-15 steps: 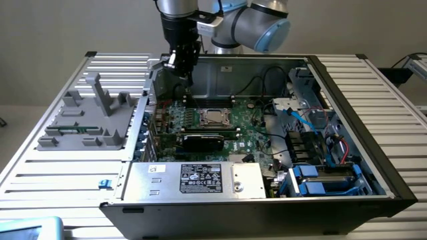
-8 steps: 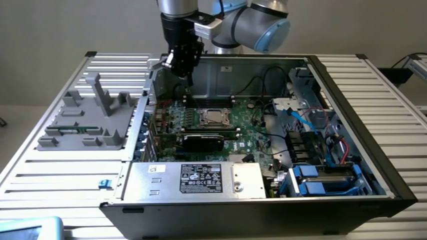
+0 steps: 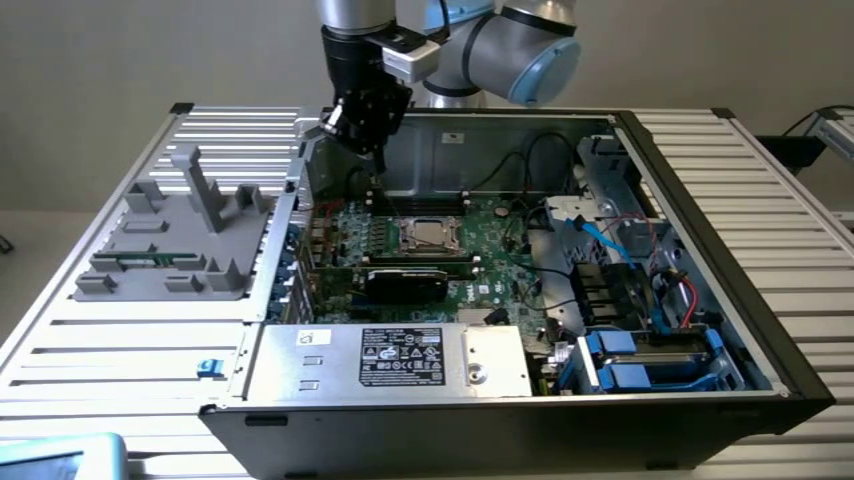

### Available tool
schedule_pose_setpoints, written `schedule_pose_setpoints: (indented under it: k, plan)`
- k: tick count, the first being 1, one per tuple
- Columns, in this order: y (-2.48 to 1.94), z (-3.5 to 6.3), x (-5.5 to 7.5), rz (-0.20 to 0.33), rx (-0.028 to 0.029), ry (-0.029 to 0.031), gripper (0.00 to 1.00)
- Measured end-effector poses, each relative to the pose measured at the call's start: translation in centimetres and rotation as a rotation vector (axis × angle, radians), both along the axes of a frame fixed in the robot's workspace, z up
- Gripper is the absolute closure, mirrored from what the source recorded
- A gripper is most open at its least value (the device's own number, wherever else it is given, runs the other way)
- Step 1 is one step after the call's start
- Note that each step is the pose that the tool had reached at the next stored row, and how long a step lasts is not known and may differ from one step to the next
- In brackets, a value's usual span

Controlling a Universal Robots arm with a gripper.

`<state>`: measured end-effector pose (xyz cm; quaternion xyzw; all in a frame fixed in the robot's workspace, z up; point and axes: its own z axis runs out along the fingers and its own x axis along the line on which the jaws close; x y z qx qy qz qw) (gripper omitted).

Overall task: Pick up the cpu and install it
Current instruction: 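Close the cpu cover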

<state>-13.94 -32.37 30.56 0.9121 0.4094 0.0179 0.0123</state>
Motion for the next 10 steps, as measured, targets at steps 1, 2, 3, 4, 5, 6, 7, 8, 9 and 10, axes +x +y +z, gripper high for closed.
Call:
schedule_pose_setpoints:
  k: [1,2,3,4,5,6,7,8,9,10]
  plan:
    - [0.0,0.0,0.0,-0.016,0.0,0.0,0.89]
    - [0.0,0.0,0.0,-0.032,0.0,0.0,0.89]
    - [0.0,-0.01,0.0,-0.047,0.0,0.0,0.89]
    - [0.0,-0.01,0.0,-0.064,0.0,0.0,0.89]
    - [0.0,-0.01,0.0,-0.081,0.0,0.0,0.89]
    - [0.0,-0.01,0.0,-0.096,0.0,0.0,0.89]
    - [0.0,-0.01,0.0,-0.112,0.0,0.0,0.89]
    - [0.0,-0.01,0.0,-0.128,0.0,0.0,0.89]
    - [0.0,-0.01,0.0,-0.143,0.0,0.0,0.89]
    - [0.0,-0.02,0.0,-0.159,0.0,0.0,0.89]
